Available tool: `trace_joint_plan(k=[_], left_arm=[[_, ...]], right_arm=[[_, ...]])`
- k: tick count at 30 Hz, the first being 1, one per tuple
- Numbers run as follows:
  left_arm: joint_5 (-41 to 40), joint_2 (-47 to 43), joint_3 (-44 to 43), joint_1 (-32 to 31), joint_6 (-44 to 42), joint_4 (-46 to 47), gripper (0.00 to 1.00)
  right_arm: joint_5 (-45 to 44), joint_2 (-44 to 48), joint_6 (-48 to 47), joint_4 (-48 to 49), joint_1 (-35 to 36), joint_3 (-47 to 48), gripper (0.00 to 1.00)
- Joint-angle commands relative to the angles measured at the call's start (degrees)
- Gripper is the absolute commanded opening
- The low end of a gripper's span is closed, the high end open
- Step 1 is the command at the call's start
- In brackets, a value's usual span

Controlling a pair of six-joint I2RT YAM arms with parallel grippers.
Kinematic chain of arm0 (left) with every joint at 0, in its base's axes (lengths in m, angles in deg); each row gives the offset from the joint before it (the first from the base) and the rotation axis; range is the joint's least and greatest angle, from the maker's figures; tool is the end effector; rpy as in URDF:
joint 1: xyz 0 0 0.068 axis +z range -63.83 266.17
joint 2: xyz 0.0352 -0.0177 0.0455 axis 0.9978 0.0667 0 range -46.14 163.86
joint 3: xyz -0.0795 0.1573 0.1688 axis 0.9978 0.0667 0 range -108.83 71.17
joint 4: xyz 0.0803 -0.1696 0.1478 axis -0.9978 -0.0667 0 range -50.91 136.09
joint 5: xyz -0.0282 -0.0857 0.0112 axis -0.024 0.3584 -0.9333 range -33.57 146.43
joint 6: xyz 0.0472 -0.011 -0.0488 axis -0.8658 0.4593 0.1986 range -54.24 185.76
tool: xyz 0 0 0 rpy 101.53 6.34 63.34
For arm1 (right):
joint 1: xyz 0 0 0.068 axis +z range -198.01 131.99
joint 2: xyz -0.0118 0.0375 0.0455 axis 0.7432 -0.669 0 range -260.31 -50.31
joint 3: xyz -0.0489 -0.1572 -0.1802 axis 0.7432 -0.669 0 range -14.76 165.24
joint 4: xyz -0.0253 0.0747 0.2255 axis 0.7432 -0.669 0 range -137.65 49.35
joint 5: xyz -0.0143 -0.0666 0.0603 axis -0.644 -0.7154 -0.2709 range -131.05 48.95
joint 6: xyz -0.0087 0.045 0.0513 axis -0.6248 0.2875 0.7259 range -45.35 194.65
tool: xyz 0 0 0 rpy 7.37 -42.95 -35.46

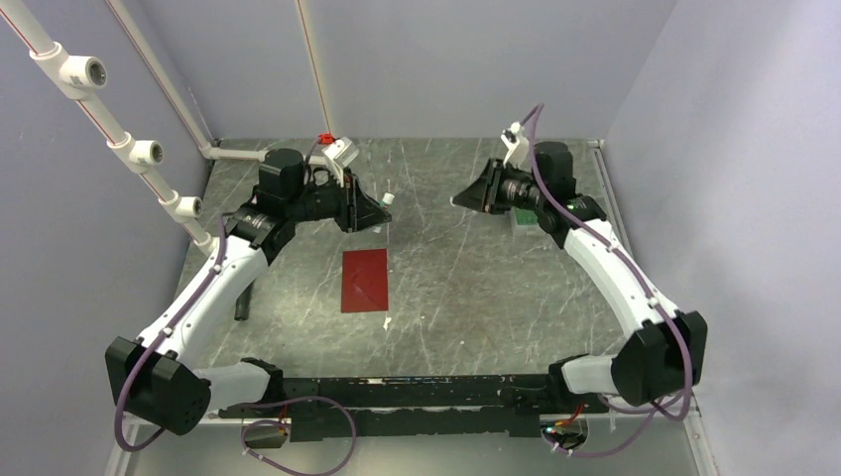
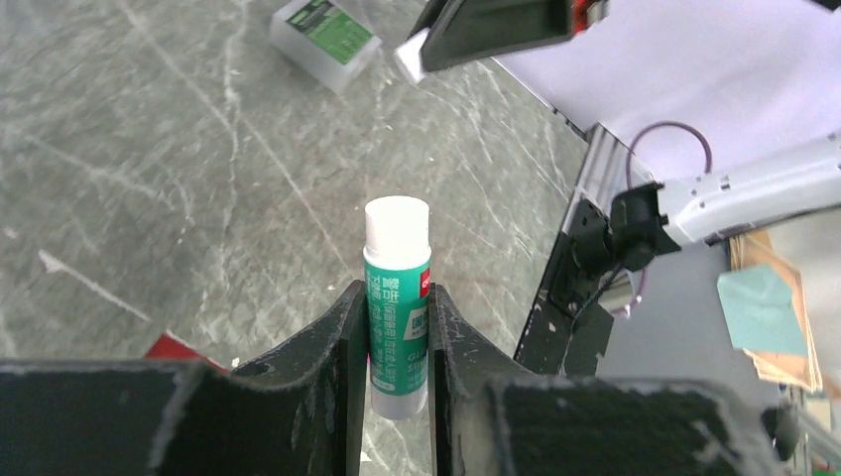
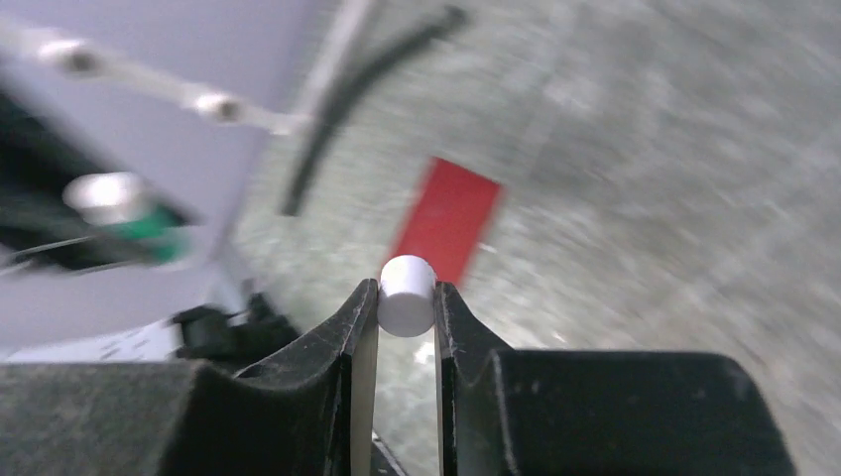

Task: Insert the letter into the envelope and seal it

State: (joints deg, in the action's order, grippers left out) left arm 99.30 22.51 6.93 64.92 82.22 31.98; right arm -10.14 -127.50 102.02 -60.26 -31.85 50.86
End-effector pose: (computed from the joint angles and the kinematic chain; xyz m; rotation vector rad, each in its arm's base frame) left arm 0.2364 -0.1324 0.3380 0.6140 1.8706 -1.1449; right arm 0.2807 0.1110 0.2934 -0.1246 2.1939 1.0114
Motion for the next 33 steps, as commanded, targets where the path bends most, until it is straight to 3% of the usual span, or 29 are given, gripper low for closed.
trace_joint_plan(k=[1,6,11,19,33], left_arm=[[10.93,1.76,-5.46,-0.27,-11.59,-2.81,0.02],[11.76,1.43,-6.98,-0.76,-20.89,-4.89,0.02],[12.58,1.98,-8.52,-0.98,-24.10,-6.42,0.03],[12.10,2.06,-7.54,-1.33,-22.39,-3.27,0.02],[12.75,2.37,-6.19,-2.42,-20.72,-0.60,0.03]], right_arm=[[19.03,3.27,6.59,14.44,2.34,5.25,0.00],[20.45,1.32,6.34,10.95,5.30,11.45,0.00],[19.76,0.04,4.34,7.36,8.53,15.59,0.00],[17.47,-3.25,1.49,2.12,11.95,19.76,0.00],[18.30,-5.31,1.98,2.29,13.71,21.52,0.00]])
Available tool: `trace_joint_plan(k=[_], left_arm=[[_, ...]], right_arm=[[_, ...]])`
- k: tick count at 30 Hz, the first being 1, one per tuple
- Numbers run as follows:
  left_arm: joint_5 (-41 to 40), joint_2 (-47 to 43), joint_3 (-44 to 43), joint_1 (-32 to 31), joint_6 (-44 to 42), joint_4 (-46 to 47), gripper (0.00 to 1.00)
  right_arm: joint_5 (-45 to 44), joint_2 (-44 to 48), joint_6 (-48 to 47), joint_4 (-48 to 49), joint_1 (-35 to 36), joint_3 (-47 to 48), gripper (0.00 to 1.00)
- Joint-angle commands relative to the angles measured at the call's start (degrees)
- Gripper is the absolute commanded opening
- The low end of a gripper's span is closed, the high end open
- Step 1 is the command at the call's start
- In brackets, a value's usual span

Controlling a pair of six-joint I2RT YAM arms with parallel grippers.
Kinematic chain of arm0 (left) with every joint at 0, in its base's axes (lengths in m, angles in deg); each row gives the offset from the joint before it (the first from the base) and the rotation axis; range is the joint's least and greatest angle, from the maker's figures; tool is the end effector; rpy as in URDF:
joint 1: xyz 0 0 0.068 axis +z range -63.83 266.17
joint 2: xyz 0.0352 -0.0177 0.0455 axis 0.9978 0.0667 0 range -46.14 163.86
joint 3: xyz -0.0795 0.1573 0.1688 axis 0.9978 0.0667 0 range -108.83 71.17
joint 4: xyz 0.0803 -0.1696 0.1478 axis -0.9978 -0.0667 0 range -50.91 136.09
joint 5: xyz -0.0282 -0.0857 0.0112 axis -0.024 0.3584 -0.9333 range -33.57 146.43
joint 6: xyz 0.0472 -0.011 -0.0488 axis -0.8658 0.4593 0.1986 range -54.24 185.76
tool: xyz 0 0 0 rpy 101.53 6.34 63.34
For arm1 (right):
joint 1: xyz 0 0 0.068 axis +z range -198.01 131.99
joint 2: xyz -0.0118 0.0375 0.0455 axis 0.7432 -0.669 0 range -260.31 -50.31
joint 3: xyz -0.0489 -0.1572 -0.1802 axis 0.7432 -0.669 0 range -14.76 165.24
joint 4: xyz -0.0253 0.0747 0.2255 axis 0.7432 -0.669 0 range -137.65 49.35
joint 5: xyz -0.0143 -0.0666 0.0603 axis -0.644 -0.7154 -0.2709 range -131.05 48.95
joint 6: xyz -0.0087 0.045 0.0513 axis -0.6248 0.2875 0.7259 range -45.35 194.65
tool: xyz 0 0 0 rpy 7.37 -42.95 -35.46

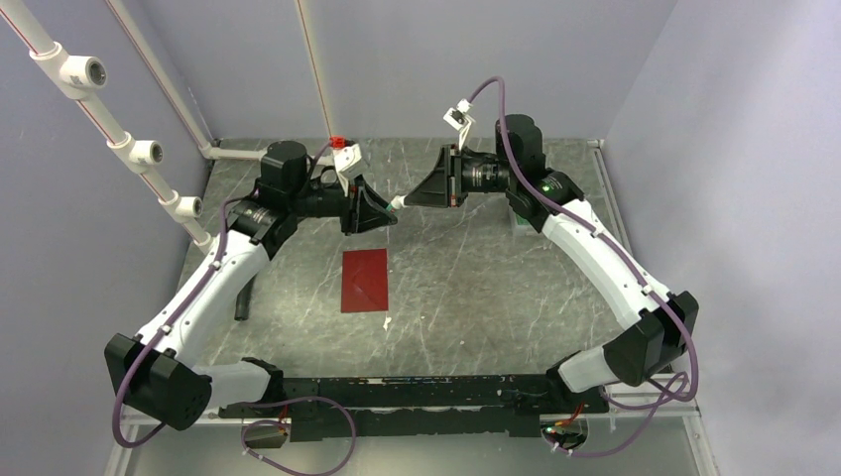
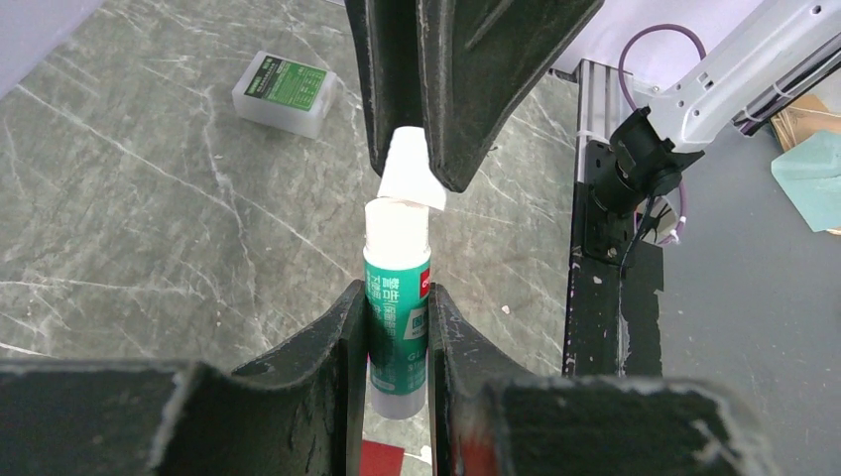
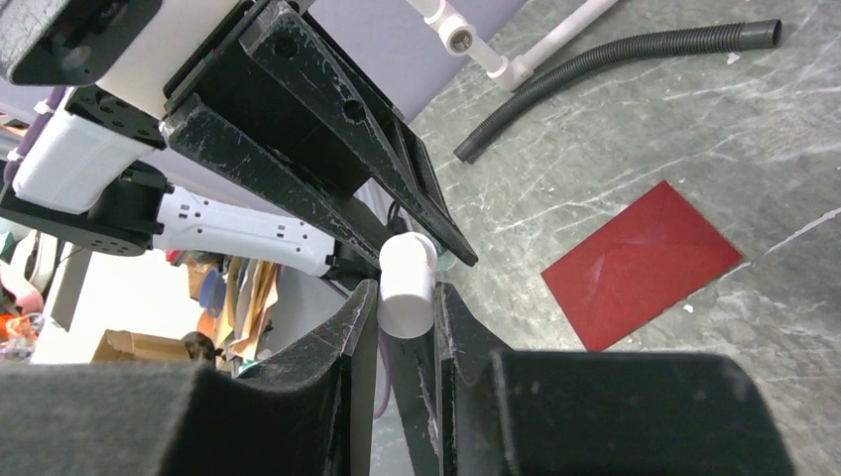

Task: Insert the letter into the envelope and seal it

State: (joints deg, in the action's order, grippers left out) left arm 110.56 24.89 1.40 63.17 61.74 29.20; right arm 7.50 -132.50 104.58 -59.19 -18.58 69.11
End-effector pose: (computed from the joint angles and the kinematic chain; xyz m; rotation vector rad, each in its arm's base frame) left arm 0.2284 -0.1458 0.3569 1.0561 1.5760 -1.1094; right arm 0.2523 0.1901 0.3799 -0.6390 1.9381 1.4693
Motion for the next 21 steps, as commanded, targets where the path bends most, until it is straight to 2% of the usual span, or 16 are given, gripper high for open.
trace_joint_plan(k=[1,8,15,21], left_arm=[[1.57,-0.01,-0.74,-0.76,-0.33,2.09,0.02],[1.59,1.42,-3.30,-1.73,-4.56,-2.82,0.02],[-1.94,5.44,-11.16,-2.97,-18.69,-16.61,0.02],[-9.18,8.05,-15.36,-5.60,-27.66,-22.63,0.03]], right_arm=[[0.66,-0.66,-0.76,0.67,0.53,3.68,0.00],[1.15,-2.22,-2.67,-2.92,1.37,6.01,0.00],[0.66,-4.99,-8.35,-13.15,3.11,9.96,0.00],[0.21,-7.48,-10.38,-18.49,4.13,12.13,0.00]])
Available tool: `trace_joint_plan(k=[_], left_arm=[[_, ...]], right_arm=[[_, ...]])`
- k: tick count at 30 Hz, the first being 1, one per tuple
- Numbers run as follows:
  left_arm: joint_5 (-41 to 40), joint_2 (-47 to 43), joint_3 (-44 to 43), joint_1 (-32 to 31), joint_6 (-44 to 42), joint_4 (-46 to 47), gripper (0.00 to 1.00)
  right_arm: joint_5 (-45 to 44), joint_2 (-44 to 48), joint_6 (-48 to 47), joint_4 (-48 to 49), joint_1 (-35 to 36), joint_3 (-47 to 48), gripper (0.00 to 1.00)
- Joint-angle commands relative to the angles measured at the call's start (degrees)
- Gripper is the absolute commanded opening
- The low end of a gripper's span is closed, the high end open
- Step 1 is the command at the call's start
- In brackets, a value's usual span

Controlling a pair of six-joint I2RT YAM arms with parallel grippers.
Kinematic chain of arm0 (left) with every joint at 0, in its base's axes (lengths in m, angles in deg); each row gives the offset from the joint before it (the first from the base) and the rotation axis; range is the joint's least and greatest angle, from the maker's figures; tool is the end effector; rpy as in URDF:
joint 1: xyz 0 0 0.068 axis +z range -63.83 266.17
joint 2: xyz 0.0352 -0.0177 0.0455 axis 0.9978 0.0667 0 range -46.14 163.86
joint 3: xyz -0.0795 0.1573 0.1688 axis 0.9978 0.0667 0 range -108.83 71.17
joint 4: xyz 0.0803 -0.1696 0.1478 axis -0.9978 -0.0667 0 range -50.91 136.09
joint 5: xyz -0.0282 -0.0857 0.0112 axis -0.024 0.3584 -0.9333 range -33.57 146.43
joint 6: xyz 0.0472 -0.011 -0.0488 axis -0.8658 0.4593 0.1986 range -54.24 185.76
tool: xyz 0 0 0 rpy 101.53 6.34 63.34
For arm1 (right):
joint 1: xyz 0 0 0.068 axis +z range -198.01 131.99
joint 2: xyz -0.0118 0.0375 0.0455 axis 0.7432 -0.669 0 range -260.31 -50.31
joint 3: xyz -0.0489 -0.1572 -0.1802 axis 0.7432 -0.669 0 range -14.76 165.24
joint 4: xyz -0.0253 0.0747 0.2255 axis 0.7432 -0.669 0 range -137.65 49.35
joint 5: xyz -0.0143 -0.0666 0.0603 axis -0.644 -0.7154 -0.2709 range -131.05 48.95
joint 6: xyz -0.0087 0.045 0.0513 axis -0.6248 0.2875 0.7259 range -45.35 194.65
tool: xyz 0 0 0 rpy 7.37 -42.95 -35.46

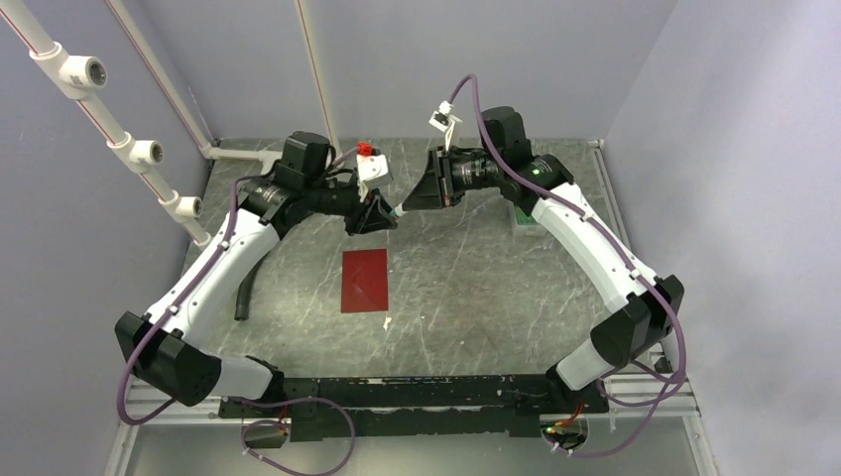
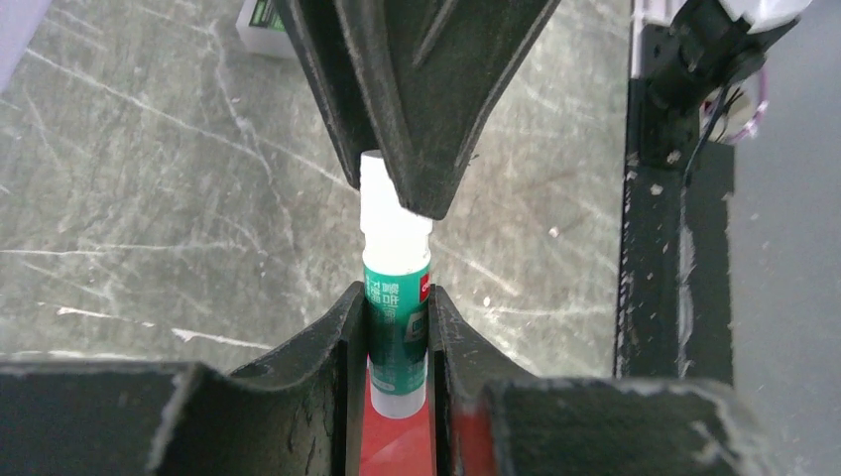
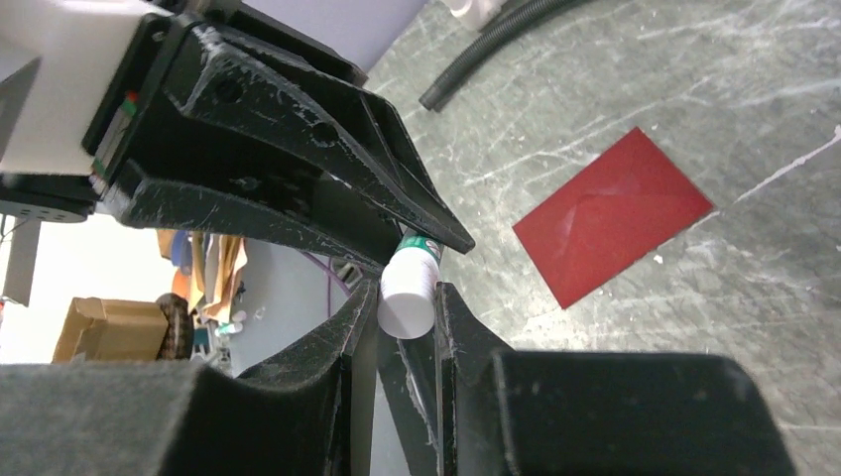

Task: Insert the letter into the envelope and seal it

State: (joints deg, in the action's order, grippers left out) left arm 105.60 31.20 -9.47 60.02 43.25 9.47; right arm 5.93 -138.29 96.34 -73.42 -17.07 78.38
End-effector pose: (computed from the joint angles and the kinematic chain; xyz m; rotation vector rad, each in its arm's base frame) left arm 0.2309 -0.1602 0.3540 1.2775 1.6239 -0.9520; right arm 0.2582 0.2021 0.3753 -0.7232 2.0576 1.3879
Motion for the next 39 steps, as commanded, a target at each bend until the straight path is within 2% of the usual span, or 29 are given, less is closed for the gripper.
trace_joint_plan(k=[1,7,15,24,39], left_arm=[[-5.55,2.24,-5.39,-2.78,-10.00,-3.62,0.02],[-8.23,2.78,-6.46,-3.46,-11.95,-0.60,0.02],[-9.36,1.10,-3.85,-3.55,-9.67,10.33,0.02],[-5.46,3.00,-7.12,-4.20,-11.61,16.30,0.02],[-1.61,3.23,-8.29,-5.05,-12.95,22.17,0.02]], right_arm=[[1.61,-2.12,-2.29,-4.80,2.82,3.10,0.00],[-0.70,-5.36,-2.27,-9.47,3.69,4.92,0.00],[-4.58,-4.60,5.21,-5.93,5.60,-1.89,0.00],[-3.86,-5.45,10.53,-3.82,9.19,-8.67,0.00],[-2.96,-10.15,15.33,-3.13,12.61,-12.75,0.00]])
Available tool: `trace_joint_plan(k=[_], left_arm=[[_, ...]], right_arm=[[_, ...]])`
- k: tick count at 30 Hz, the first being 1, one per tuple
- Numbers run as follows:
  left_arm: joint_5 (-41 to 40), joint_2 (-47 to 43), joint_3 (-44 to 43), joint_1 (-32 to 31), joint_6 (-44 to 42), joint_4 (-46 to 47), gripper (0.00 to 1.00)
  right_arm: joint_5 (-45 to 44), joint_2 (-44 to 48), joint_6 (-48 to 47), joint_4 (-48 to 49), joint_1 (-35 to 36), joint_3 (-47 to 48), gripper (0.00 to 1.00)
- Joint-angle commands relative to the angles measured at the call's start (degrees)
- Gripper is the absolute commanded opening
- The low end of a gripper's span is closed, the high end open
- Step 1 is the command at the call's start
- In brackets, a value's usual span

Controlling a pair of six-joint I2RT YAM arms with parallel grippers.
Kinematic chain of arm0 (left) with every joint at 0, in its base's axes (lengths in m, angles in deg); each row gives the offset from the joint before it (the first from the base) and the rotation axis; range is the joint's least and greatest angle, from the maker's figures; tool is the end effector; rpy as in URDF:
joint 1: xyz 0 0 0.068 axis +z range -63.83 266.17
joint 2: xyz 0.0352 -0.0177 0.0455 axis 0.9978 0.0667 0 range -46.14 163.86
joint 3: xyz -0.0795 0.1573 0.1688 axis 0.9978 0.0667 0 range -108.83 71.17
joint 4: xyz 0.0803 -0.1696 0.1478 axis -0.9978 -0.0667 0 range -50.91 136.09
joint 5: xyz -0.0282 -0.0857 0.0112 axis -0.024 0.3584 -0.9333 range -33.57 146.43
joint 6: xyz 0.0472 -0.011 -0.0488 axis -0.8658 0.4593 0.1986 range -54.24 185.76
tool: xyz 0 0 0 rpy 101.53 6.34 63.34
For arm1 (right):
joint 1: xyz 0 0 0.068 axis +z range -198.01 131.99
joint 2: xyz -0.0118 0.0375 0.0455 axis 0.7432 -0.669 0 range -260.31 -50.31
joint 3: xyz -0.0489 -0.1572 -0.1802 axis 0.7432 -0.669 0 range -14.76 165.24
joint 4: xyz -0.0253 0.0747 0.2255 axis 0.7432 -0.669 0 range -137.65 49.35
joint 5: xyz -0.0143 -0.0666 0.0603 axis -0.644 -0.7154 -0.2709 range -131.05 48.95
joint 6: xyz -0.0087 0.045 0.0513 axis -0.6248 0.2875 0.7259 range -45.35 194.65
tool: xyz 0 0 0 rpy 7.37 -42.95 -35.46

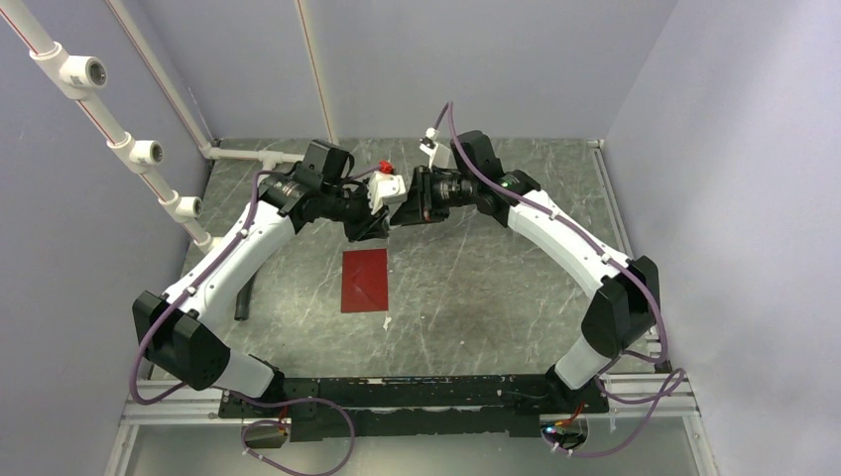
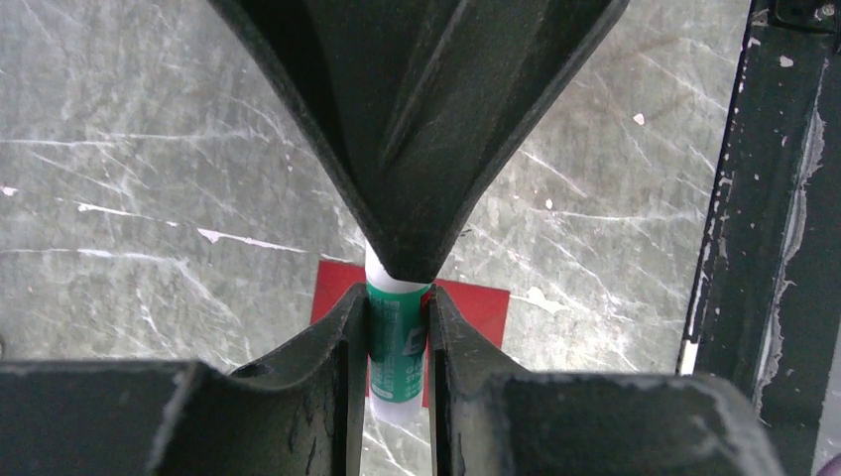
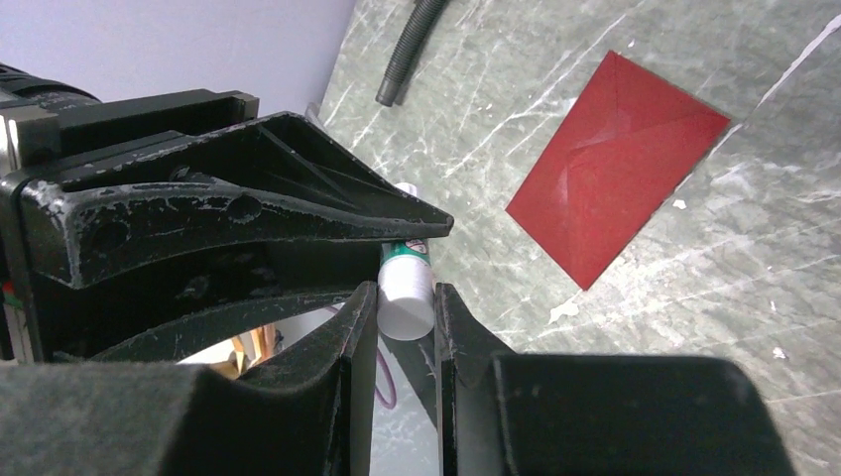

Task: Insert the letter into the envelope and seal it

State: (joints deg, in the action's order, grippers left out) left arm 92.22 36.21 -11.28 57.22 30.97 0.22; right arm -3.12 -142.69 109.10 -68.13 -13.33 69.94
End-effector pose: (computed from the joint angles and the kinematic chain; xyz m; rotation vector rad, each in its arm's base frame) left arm 0.2403 -0.1700 0.3206 1.4446 1.7621 -0.6820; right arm 0.2708 0.2288 0.3096 -0.4241 2.3521 1.3585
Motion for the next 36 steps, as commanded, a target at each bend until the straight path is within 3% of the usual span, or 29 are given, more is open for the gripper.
trace_joint_plan(k=[1,8,12,17,23,32,36], left_arm=[[12.44,-1.69,-6.49,-2.25,-0.30,31.98,0.02],[15.12,-2.71,-4.64,-2.66,0.16,33.72,0.02],[10.76,-3.90,-3.41,-3.04,-2.30,27.45,0.02],[6.71,-9.18,7.03,-2.97,0.12,27.71,0.02],[2.57,-12.68,13.21,-2.71,4.85,29.03,0.04],[1.07,-12.90,14.95,0.11,8.52,26.81,0.53],[2.15,-11.56,13.47,1.10,7.20,22.91,0.66]], right_arm=[[6.09,-6.12,2.87,-8.26,9.03,-4.55,0.00],[8.11,-8.03,3.54,-8.41,9.18,-4.64,0.00],[7.60,-6.91,3.81,-8.85,7.12,-3.49,0.00],[6.22,-2.94,4.23,-9.22,2.70,-2.87,0.00],[6.63,0.60,5.10,-9.44,-0.99,-3.06,0.00],[6.99,3.70,4.84,-10.17,-2.71,-3.24,0.00],[6.95,4.39,5.23,-9.68,-2.99,-3.82,0.00]])
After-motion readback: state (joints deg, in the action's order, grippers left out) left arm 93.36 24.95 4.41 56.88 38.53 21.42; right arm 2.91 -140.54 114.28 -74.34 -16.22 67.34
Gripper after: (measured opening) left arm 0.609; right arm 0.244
